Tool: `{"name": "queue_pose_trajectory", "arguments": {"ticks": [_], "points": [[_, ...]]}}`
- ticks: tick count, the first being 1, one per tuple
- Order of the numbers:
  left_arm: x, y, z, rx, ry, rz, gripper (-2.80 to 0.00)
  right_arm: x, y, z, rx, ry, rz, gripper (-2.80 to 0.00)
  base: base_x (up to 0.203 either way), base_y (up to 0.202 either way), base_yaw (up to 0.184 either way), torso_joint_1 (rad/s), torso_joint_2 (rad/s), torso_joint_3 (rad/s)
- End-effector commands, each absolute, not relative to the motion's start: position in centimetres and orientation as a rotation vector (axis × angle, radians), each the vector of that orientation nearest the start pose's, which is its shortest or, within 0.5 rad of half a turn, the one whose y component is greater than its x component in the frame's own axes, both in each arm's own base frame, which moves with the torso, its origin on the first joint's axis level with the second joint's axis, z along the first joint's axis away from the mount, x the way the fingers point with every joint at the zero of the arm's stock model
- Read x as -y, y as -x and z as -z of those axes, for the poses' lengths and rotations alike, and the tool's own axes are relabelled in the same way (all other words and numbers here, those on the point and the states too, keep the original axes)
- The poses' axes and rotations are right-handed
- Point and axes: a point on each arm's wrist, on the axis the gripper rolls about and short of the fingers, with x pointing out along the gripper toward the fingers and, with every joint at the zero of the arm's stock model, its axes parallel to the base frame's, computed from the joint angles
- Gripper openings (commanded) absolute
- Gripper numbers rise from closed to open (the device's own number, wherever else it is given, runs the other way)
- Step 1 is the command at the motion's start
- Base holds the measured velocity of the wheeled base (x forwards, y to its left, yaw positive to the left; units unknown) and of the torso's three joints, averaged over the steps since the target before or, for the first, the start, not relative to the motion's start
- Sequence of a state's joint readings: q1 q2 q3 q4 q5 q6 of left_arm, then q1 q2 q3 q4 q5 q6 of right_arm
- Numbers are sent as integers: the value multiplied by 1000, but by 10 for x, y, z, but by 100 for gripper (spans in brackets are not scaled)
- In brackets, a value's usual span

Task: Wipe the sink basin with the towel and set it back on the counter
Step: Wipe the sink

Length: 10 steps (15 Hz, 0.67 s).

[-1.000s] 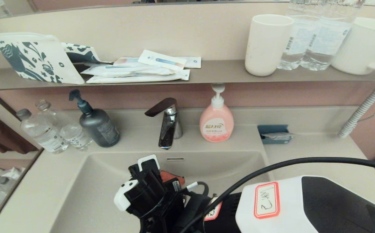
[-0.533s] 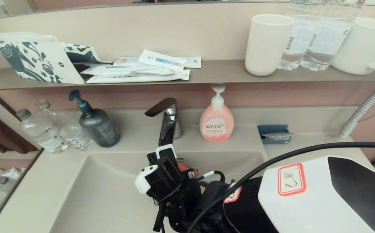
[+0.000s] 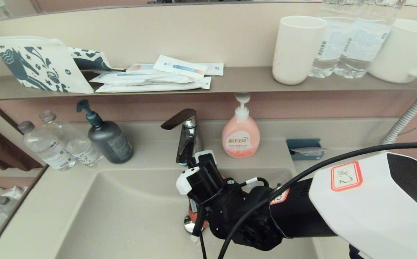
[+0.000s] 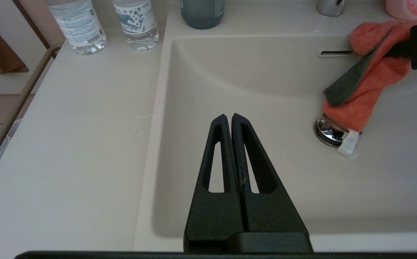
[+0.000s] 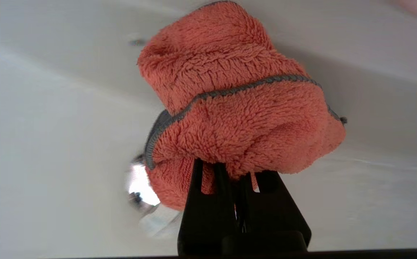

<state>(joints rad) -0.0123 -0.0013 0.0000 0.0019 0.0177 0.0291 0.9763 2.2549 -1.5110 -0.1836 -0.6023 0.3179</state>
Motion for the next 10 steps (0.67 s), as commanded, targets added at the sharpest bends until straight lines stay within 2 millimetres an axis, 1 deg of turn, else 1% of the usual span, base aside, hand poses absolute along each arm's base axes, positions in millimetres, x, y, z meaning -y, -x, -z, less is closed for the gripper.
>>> {"name": "queue_pose_trajectory", "arguments": {"ticks": [1,3,4,10], "points": [[-1,23,-75,-2,-29,-6,-280,-353,-278,-122,-440,73,-250,-280,0,0,0,0,0,0],[-1,23,-75,-2,-29,-6,-280,-343,-282,-127,-437,64,-230,-280,0,0,0,0,0,0],[-1,23,-75,-2,-29,-6,-280,-340,-282,-126,-444,70,-224,-280,0,0,0,0,0,0],[-1,23,-75,-2,-29,-6,-280,-314,-269,-133,-447,75,-199,-280,0,0,0,0,0,0]]}}
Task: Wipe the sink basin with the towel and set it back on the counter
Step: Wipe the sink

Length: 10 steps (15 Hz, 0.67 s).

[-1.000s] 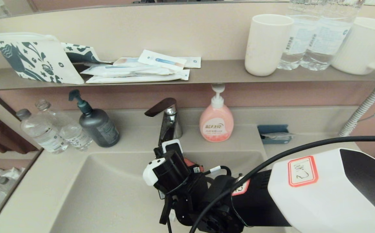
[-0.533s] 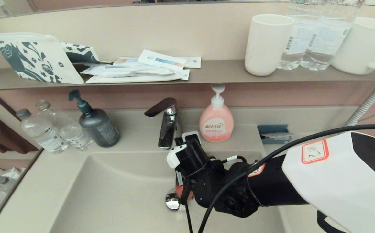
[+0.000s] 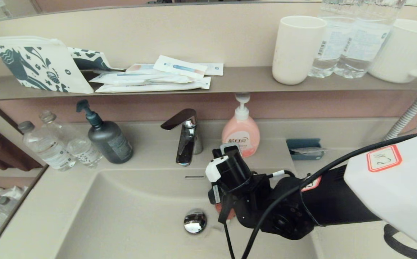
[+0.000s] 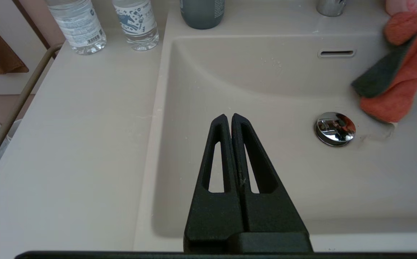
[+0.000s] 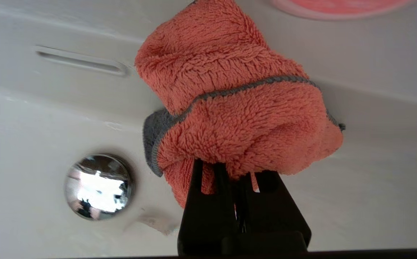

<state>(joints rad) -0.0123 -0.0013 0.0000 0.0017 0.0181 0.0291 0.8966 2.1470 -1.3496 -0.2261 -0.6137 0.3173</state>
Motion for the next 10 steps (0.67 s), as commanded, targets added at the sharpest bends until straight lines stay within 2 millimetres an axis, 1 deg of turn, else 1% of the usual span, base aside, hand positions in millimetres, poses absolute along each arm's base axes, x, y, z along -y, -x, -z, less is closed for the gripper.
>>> {"name": "queue_pose_trajectory", "arguments": {"ticks": [1,5,10], "points": [[-1,23,-75,-2,-29,-6,-280,-311,-268,-135,-447,75,-196,-280,0,0,0,0,0,0],[-1,23,-75,-2,-29,-6,-280,-295,-258,-144,-443,79,-176,-280,0,0,0,0,0,0],[-1,23,-75,-2,-29,-6,-280,-270,-242,-145,-462,104,-145,-280,0,0,0,0,0,0]]}}
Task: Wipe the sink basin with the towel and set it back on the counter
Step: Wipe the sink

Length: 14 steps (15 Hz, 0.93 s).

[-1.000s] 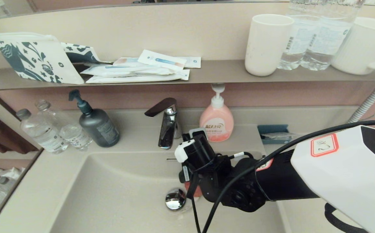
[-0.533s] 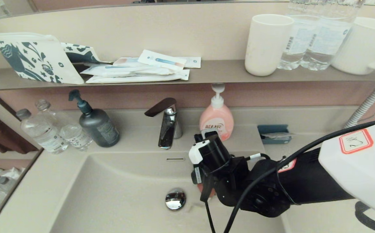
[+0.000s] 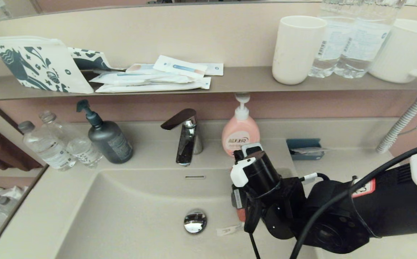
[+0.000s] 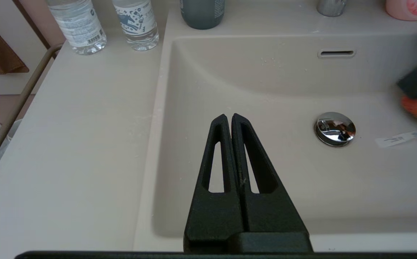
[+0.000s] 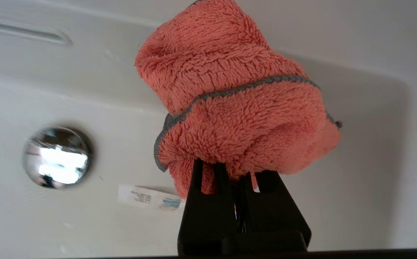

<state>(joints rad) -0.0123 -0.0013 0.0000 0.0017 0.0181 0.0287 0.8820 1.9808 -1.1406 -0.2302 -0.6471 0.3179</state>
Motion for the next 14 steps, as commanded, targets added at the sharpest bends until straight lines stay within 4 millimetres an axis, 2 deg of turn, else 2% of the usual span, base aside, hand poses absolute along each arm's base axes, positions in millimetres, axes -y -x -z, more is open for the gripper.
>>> {"name": "queue_pose_trajectory", "arguments": {"ticks": [1,7,10,12,14], "points": [[-1,23,-75,-2,-29,-6,-280,-263,-242,-144,-469,107,-130,-280,0,0,0,0,0,0],[-1,23,-75,-2,-29,-6,-280,-203,-260,-147,-476,69,26,-280,0,0,0,0,0,0],[-1,23,-75,-2,-29,-6,-280,-179,-268,-158,-457,34,90,-280,0,0,0,0,0,0],[-1,23,-75,-1,-29,-6,-280,-166,-266,-158,-462,30,118,-280,0,0,0,0,0,0],[-1,23,-75,-2,-29,-6,-280,-155,-260,-168,-442,18,129,-280,0,0,0,0,0,0]]}}
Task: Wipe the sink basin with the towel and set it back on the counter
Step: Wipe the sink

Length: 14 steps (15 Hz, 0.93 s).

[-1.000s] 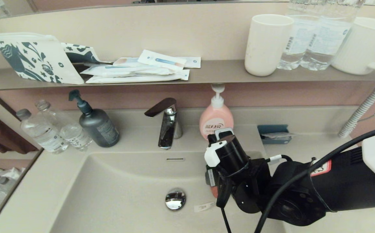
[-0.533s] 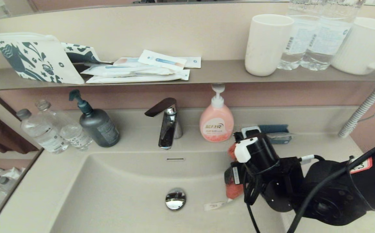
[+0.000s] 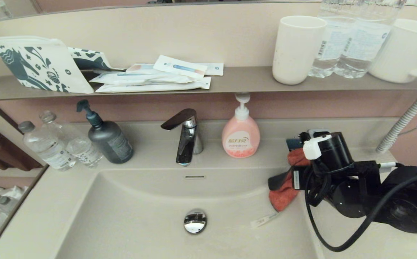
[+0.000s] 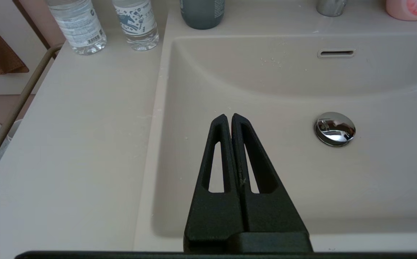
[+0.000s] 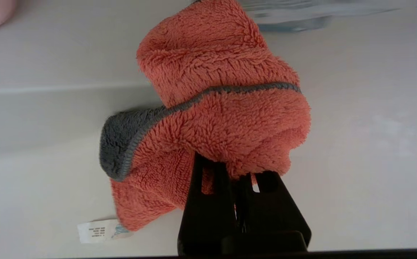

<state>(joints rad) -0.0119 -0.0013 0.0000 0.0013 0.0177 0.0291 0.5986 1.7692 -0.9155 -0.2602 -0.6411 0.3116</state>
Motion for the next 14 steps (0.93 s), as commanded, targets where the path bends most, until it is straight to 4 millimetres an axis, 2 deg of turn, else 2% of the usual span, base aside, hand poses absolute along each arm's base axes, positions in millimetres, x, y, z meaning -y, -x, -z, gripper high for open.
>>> {"name": "queue_pose_trajectory", "arguments": {"ticks": [1,6,9,12,14], "points": [[-1,23,-75,-2,-29,-6,-280,-151,-257,-172,-434,16,132,-280,0,0,0,0,0,0],[-1,23,-75,-2,-29,-6,-280,-130,-247,-180,-422,15,154,-280,0,0,0,0,0,0],[-1,23,-75,-2,-29,-6,-280,-129,-243,-176,-432,21,152,-280,0,0,0,0,0,0],[-1,23,-75,-2,-29,-6,-280,-123,-235,-188,-404,3,149,-280,0,0,0,0,0,0],[-1,23,-75,-2,-29,-6,-280,-124,-233,-188,-410,15,132,-280,0,0,0,0,0,0]]}}
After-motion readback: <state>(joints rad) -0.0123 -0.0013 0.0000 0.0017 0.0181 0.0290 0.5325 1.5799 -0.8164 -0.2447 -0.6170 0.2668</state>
